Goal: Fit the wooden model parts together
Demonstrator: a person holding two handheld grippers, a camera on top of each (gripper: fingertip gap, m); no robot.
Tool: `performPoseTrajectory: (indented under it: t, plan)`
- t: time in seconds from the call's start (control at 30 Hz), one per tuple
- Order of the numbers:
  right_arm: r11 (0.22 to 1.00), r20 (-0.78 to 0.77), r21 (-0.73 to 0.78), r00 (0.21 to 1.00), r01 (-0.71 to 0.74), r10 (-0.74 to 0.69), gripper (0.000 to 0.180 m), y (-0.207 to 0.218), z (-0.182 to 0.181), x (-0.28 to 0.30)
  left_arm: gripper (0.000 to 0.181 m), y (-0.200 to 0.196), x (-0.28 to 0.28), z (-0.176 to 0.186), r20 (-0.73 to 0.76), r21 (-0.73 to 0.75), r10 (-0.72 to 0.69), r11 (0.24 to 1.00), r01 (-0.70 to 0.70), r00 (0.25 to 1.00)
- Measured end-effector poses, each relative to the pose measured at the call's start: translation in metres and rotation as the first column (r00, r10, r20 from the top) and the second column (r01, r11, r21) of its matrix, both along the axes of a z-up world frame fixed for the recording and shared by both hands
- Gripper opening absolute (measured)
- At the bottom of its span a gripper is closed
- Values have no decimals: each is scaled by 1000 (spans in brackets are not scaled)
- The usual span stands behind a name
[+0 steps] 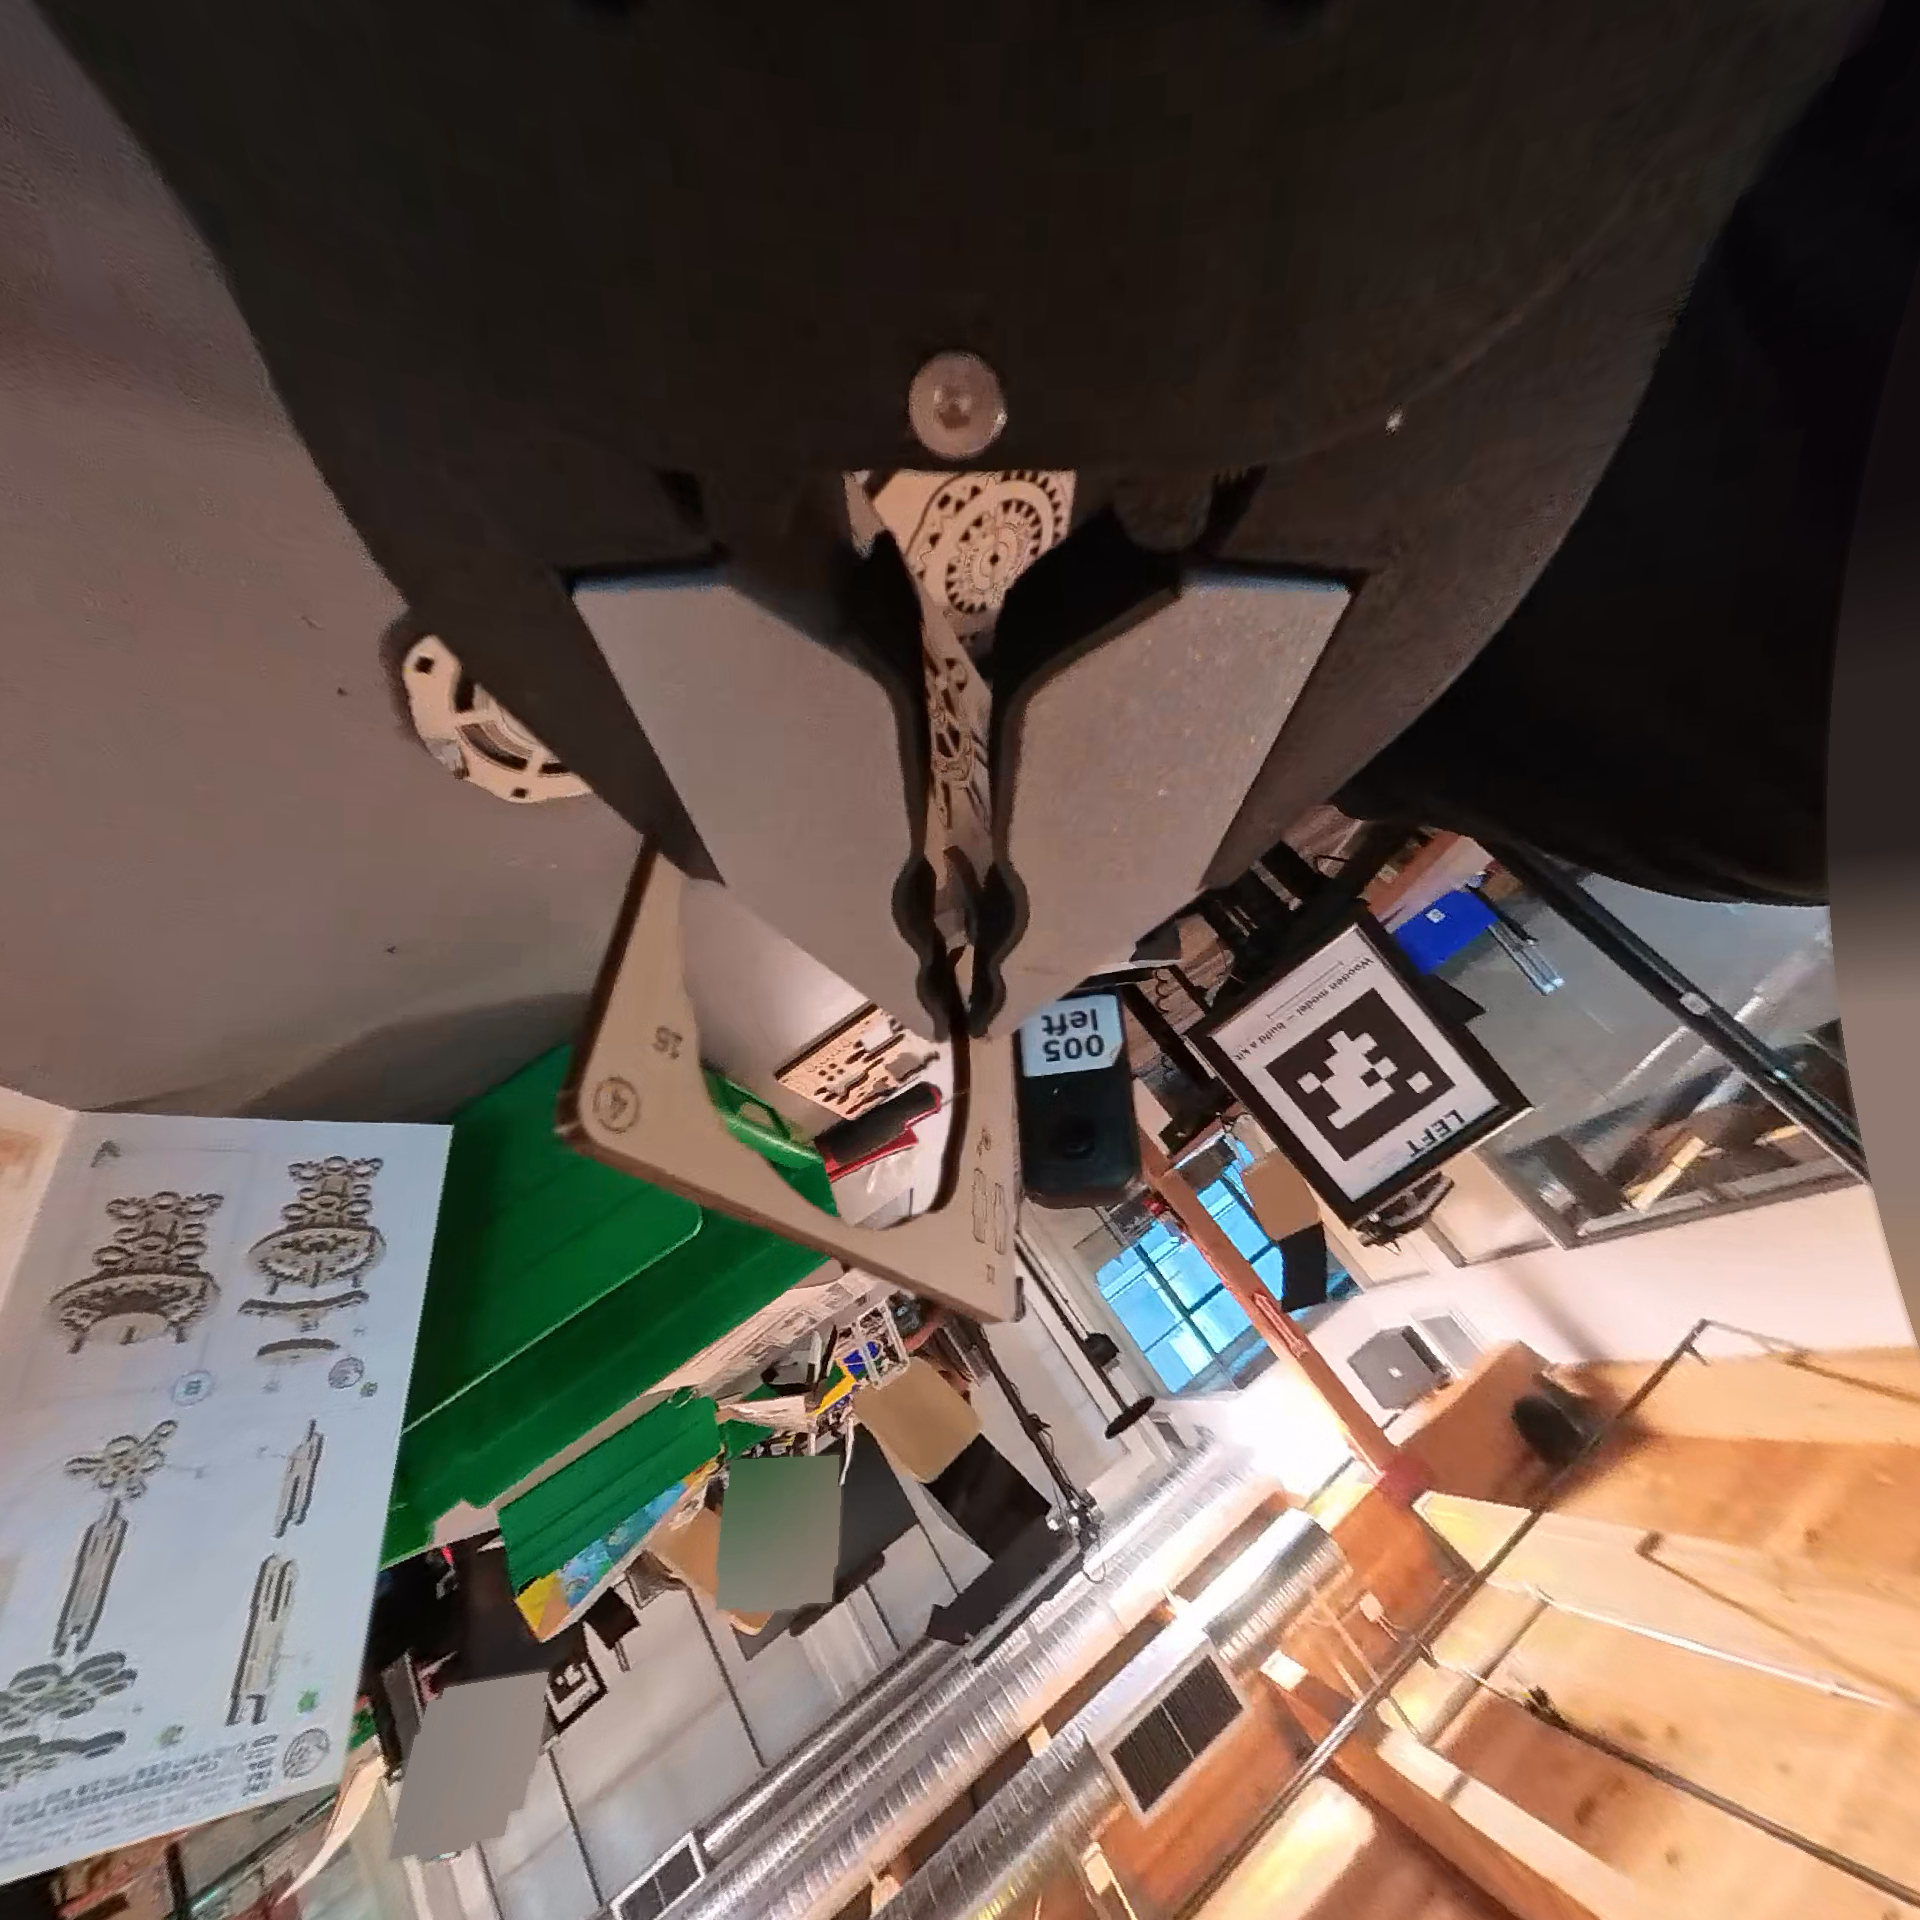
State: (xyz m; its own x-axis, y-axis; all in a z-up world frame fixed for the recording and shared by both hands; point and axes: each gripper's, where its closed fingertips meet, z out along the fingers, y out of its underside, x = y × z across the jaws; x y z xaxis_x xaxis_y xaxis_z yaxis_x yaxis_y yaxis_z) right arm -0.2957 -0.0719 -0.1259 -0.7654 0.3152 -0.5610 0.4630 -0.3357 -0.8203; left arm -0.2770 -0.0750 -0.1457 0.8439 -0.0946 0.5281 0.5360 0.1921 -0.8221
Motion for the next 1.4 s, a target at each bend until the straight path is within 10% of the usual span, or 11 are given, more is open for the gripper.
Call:
performPoseTrajectory:
  t: [1.4]
  plan:
    - [963,-146,243,986,114,-79,0,0,-4,0,1,-6,-9,1,169,98,-102,991,86,980]
